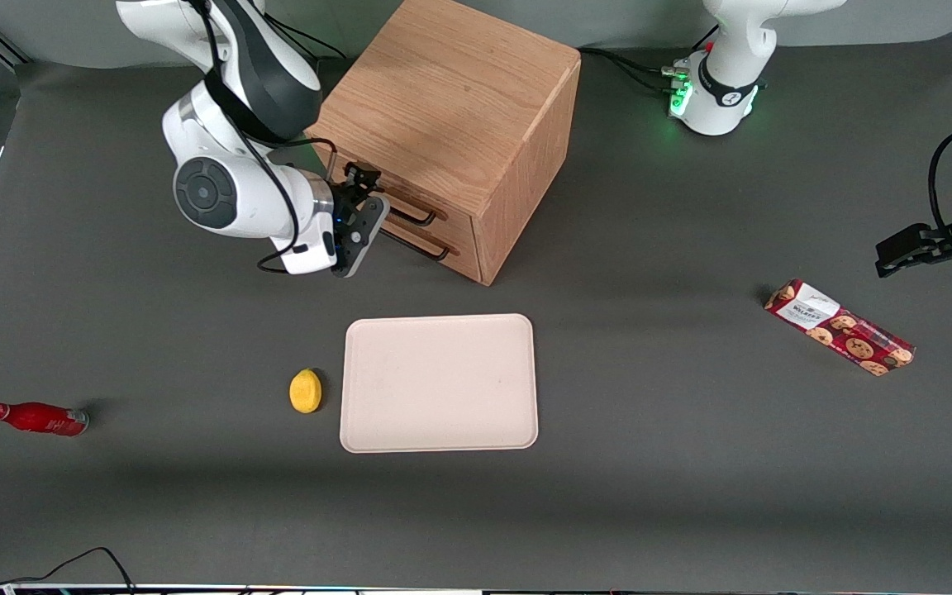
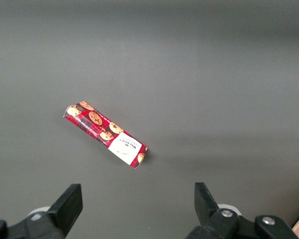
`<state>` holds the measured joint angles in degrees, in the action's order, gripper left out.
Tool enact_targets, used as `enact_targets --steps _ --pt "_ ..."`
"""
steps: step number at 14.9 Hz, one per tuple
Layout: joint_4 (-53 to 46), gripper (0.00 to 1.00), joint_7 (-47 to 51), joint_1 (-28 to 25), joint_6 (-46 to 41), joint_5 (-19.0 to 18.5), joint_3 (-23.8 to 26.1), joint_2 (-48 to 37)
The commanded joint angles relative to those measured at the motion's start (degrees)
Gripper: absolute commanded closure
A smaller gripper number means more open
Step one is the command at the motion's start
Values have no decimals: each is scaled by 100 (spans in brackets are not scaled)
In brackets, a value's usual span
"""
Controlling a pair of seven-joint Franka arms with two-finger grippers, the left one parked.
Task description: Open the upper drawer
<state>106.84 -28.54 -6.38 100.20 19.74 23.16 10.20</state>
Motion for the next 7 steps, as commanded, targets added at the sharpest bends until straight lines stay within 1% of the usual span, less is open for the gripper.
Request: enact_targets --steps 1,4,7 --pt "328 0 112 -3 333 171 66 -115" --pt "531 0 183 -3 596 171 145 -150" --pt "531 0 174 5 667 153 136 -106"
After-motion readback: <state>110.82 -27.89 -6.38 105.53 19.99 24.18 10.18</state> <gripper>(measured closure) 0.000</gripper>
